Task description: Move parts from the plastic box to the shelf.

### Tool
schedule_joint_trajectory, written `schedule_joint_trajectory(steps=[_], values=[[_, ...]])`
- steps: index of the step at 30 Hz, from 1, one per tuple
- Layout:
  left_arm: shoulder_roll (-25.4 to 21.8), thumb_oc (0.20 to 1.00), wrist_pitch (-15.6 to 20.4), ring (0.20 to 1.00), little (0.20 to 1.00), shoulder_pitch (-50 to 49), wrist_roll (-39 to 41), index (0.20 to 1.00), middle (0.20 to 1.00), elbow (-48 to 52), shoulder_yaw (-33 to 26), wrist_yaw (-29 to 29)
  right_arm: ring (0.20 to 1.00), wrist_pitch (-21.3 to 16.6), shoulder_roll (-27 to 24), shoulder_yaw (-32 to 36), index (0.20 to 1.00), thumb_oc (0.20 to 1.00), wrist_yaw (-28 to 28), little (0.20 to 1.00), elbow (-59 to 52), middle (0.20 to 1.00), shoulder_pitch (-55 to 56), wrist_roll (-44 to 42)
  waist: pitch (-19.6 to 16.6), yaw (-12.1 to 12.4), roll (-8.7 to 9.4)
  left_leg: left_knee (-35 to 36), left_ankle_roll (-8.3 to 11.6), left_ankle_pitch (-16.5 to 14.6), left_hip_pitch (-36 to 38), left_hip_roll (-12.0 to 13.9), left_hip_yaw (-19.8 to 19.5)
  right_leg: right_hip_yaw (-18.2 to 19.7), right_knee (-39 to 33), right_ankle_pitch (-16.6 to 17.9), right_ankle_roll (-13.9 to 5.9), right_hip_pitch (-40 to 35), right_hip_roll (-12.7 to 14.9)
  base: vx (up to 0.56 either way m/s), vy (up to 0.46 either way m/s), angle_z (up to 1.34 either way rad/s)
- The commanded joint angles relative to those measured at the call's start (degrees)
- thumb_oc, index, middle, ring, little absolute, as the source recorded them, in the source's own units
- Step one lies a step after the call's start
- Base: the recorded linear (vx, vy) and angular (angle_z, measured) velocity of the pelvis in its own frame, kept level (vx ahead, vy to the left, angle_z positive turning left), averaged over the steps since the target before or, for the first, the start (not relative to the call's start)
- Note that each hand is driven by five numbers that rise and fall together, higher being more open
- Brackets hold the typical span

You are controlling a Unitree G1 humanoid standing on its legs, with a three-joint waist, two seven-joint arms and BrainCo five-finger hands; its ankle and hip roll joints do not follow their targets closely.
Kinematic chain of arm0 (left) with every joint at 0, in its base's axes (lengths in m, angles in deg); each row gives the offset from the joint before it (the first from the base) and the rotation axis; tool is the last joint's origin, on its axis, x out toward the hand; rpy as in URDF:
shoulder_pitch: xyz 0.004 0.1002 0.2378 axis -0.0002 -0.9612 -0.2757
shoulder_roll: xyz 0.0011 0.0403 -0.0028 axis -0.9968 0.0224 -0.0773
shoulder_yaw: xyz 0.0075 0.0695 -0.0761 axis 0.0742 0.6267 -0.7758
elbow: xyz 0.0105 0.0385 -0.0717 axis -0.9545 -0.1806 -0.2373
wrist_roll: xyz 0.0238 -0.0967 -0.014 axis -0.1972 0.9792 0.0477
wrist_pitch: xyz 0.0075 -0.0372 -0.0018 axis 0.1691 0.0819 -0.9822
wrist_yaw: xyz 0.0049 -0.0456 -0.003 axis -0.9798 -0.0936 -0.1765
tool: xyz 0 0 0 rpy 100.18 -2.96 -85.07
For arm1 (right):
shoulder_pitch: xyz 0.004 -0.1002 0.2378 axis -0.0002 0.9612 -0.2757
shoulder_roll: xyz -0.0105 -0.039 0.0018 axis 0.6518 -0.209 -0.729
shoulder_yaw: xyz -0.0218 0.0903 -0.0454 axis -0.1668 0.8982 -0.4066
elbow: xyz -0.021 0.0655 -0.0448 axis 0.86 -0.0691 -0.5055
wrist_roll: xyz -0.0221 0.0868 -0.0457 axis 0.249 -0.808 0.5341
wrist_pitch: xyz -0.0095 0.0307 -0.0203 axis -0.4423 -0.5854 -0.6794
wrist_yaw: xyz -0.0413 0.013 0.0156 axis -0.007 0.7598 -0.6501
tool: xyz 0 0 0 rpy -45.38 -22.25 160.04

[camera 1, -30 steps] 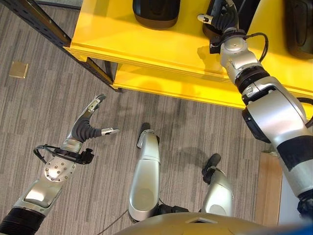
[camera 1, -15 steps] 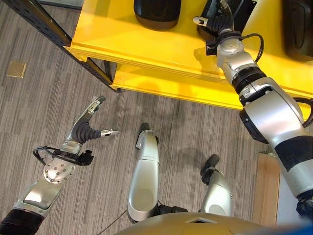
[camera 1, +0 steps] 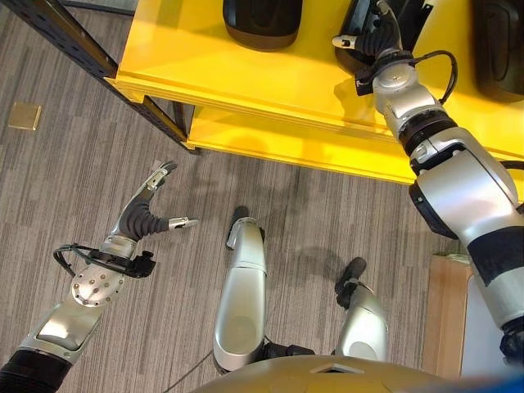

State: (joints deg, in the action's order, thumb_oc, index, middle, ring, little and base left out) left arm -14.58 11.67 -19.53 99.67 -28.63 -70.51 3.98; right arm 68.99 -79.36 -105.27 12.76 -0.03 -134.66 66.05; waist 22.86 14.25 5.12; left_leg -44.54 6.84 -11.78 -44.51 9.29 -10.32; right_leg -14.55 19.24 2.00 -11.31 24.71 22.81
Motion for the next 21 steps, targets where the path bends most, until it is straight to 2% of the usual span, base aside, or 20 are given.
schedule_joint_trajectory(steps=[1,14,21], values=[[-1.52,1.0,3.24,1.0,1.0,0.29,0.03,1.0,1.0,3.46,0.55,-0.74,1.0,-0.63,-4.07,2.4,1.0,1.0,0.76,1.0,0.58,1.0,0.07,2.0,2.89,1.32,-0.76,7.54,-6.08,3.38,0.56,-2.94,4.56,2.47,15.91,-7.99,3.09,6.81,-2.5,0.0,0.0,0.0],[-1.06,1.0,3.16,1.0,1.0,0.53,0.27,1.0,1.0,2.3,1.25,-1.28,1.0,-0.81,-5.11,2.6,1.0,1.0,0.85,1.0,0.82,1.0,0.71,2.78,2.67,0.88,-0.82,7.71,-6.06,3.35,0.47,-2.97,4.62,2.47,16.3,-8.12,3.03,7.17,-2.26,0.0,0.0,0.0],[-1.43,1.0,3.15,1.0,1.0,0.51,1.09,1.0,1.0,2.01,0.95,-1.4,1.0,-1.89,-5.15,2.8,1.0,1.0,1.08,1.0,-0.73,1.0,-0.22,0.45,2.38,0.44,-0.61,7.72,-6.07,3.34,0.41,-2.88,4.89,2.53,16.17,-8.02,2.99,7.18,-2.39,0.0,0.0,0.0]])
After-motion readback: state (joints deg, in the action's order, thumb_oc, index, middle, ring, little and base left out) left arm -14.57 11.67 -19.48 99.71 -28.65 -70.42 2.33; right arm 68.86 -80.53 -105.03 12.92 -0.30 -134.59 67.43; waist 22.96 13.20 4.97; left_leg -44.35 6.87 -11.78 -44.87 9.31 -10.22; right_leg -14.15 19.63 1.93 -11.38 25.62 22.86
